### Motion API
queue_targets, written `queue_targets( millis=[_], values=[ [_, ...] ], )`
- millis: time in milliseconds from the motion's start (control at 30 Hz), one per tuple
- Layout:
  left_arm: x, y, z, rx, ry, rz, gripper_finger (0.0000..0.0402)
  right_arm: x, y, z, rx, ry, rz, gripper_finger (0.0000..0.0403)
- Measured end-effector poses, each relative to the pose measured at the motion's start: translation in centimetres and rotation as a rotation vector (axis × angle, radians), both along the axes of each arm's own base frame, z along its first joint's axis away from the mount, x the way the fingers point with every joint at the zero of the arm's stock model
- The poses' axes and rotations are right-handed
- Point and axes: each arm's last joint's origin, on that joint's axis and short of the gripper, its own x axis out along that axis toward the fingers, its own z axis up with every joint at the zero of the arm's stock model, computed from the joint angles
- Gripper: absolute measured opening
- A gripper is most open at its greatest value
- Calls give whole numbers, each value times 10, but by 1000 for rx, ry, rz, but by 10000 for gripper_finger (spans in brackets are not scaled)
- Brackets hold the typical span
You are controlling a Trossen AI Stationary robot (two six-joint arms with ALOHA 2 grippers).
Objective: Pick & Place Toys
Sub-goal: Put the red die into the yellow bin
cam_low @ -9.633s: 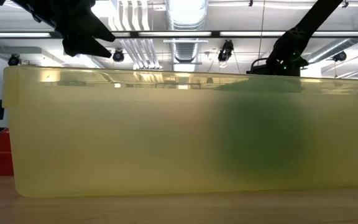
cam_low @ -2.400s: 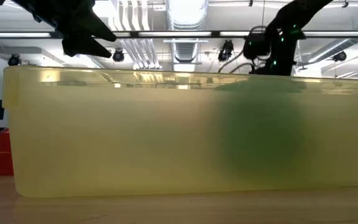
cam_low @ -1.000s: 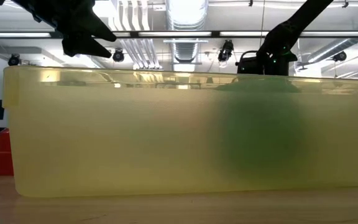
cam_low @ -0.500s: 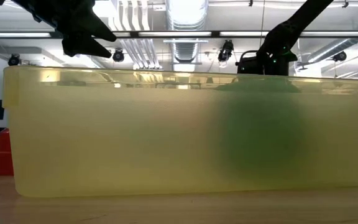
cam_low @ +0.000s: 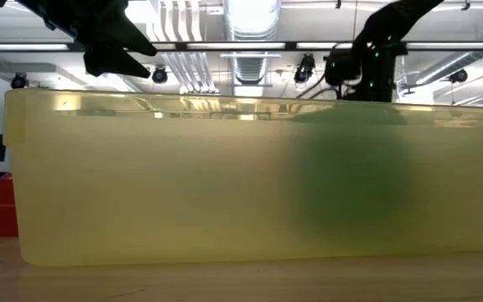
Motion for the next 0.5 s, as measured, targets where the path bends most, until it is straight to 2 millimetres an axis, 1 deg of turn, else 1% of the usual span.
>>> queue_targets(
  millis=[133,200,300,367,500],
  values=[
    [0,0,0,0,0,0,319,1,16,23,-56,-83,42,297],
    [0,0,0,0,0,0,319,3,28,32,-78,-127,72,297],
    [0,0,0,-5,-6,3,319,11,49,44,-121,-233,126,297],
    [1,0,2,-46,-36,24,319,17,64,50,-149,-308,190,297],
    [3,0,4,-194,-121,100,319,30,94,55,-210,-454,305,297]
  ],
)
